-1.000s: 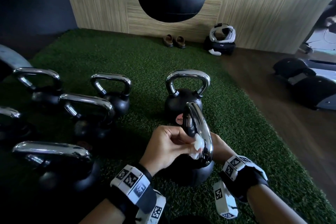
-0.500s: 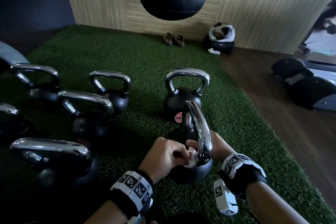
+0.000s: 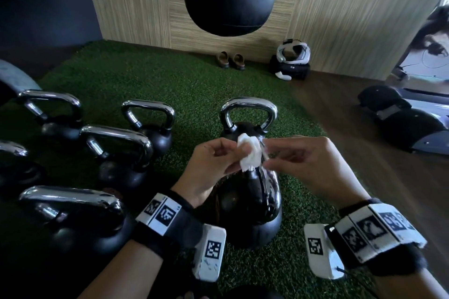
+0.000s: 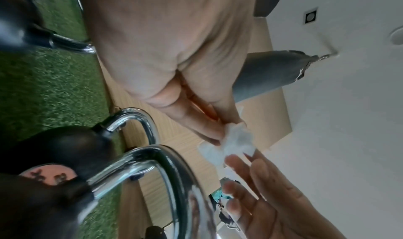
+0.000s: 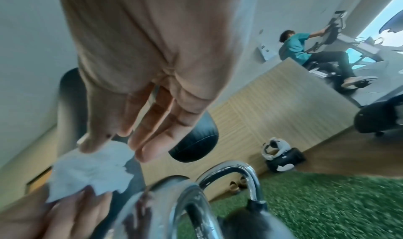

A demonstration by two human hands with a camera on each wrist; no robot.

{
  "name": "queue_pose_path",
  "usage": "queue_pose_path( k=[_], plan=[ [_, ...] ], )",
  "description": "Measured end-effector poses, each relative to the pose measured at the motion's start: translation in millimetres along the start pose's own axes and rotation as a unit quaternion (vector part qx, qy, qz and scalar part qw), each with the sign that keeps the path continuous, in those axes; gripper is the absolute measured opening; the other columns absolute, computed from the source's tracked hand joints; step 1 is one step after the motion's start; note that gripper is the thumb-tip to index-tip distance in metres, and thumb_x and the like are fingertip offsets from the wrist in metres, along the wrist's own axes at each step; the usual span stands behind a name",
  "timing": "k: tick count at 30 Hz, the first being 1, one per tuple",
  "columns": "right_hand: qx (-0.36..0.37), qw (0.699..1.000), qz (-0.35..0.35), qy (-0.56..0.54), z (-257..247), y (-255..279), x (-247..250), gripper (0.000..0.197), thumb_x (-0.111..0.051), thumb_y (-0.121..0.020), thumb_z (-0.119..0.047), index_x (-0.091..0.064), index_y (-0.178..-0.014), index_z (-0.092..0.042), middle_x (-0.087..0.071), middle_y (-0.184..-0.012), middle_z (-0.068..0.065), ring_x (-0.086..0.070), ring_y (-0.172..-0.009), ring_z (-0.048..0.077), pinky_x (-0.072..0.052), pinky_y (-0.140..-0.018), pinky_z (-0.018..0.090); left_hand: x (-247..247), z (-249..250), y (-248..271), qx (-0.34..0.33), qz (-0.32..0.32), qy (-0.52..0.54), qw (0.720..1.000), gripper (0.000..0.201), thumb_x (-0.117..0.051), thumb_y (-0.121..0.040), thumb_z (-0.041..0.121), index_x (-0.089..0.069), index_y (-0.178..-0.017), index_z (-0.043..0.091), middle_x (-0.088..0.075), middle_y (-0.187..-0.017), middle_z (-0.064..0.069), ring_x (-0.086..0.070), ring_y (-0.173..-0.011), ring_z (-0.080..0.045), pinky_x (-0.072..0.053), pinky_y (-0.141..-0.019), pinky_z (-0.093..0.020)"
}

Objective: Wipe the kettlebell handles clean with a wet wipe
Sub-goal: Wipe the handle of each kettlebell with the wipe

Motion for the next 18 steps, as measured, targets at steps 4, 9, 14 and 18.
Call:
queue_pose_path(
  k=[4,9,14,18],
  plan=[
    [0.022,1.000,0.013,0.002,-7,-3,-8,0.044,-0.091,-0.070,-0.021,-0.080,-0.112,-0.024,-0.080,-0.101,-0.009,-0.077,-0.089,0.011,-0.062,-0.086,0.035,-12,9,0,0.004,-0.020,0.021,1.000,0.012,-0.072,-0.089,0.008,-0.070,-0.077,0.006,-0.072,-0.064,0.003,-0.068,-0.057,-0.003,-0.054,-0.062,-0.013],
    [0.010,0.998,0.054,-0.028,-3,-6,-8,0.034,-0.091,-0.071,-0.016,-0.082,-0.103,-0.020,-0.080,-0.095,-0.005,-0.078,-0.084,0.016,-0.064,-0.081,0.037,-10,7,1,0.009,-0.039,-0.076,0.996,0.031,-0.069,-0.082,0.040,-0.082,-0.093,0.013,-0.079,-0.086,-0.003,-0.070,-0.073,-0.008,-0.056,-0.067,-0.019],
    [-0.008,0.997,0.079,0.016,8,-8,-6,0.024,-0.091,-0.073,-0.016,-0.082,-0.093,-0.026,-0.080,-0.084,-0.009,-0.077,-0.075,0.013,-0.064,-0.069,0.033,3,-5,3,0.034,-0.073,-0.138,0.987,0.044,-0.057,-0.096,0.052,-0.077,-0.117,0.018,-0.078,-0.112,0.000,-0.066,-0.086,-0.007,-0.048,-0.072,-0.024],
    [-0.048,0.990,0.131,0.013,23,-4,11,0.023,-0.090,-0.075,-0.015,-0.082,-0.094,-0.027,-0.080,-0.083,-0.008,-0.077,-0.077,0.016,-0.064,-0.072,0.038,17,-44,3,0.031,-0.085,-0.348,0.933,0.084,-0.071,-0.064,0.024,-0.048,-0.145,0.028,-0.062,-0.140,0.004,-0.051,-0.136,-0.015,-0.046,-0.104,-0.028]
  ],
)
Point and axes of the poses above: each hand's wrist, its own y-axis away from the middle knuckle, its own x-axis out of the back of the hand, z = x × y, the point moved 1 cm from there along -y, towards the middle knuckle
